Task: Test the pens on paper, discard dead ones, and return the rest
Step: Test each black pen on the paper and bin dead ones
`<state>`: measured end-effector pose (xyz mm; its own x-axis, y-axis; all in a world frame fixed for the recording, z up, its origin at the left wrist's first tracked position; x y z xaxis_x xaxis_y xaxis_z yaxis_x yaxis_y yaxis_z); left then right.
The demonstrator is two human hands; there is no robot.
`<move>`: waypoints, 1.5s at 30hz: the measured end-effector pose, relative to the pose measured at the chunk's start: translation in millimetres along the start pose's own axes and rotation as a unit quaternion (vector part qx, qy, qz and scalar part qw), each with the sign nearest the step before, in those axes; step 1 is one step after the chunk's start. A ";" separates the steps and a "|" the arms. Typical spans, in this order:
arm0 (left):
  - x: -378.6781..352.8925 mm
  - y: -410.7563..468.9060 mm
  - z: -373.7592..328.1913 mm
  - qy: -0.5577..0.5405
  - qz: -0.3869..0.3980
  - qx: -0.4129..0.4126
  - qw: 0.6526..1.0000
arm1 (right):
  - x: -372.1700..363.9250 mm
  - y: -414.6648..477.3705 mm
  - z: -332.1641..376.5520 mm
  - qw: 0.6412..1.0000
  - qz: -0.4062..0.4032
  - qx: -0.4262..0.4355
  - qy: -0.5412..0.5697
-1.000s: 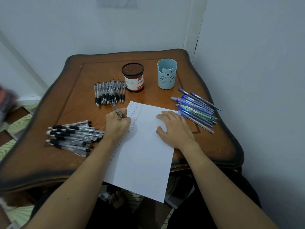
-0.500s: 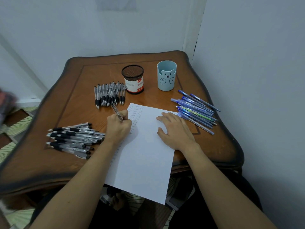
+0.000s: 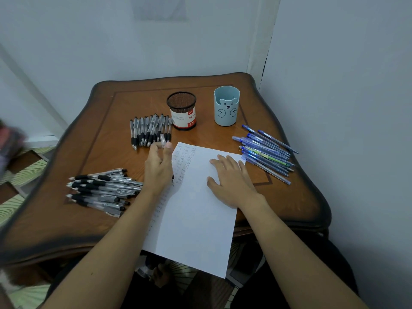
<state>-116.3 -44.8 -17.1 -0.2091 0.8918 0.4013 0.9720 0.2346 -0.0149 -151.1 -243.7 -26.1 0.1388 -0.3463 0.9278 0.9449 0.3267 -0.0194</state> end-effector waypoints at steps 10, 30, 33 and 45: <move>11.6 20.3 -4.6 -0.053 0.137 0.047 0.988 | -6.2 5.6 4.9 0.999 -0.016 0.029 -0.011; 29.0 92.4 0.5 0.130 -0.157 0.073 0.976 | -9.1 5.6 3.1 0.997 -0.060 0.042 0.008; 24.9 97.0 -2.5 0.146 -0.182 0.064 0.970 | -10.2 5.1 3.5 0.997 -0.065 0.043 0.009; 34.3 82.1 -6.6 0.175 -0.154 0.003 0.973 | -11.1 6.2 1.6 0.997 -0.060 0.040 0.016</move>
<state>-42.9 2.5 1.5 -0.4394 0.5934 0.6744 0.8683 0.4730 0.1495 -147.3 -236.4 -36.0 0.0374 -0.4146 0.9093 0.9285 0.3507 0.1218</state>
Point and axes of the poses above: each hand's wrist, its own y-axis towards the middle knuckle, its own x-axis out of the back of the hand, z = x × y, the point moved 1 cm from there along y, towards the middle knuckle, and after that the axes turned 10 degrees about x, right-handed, at the moved point
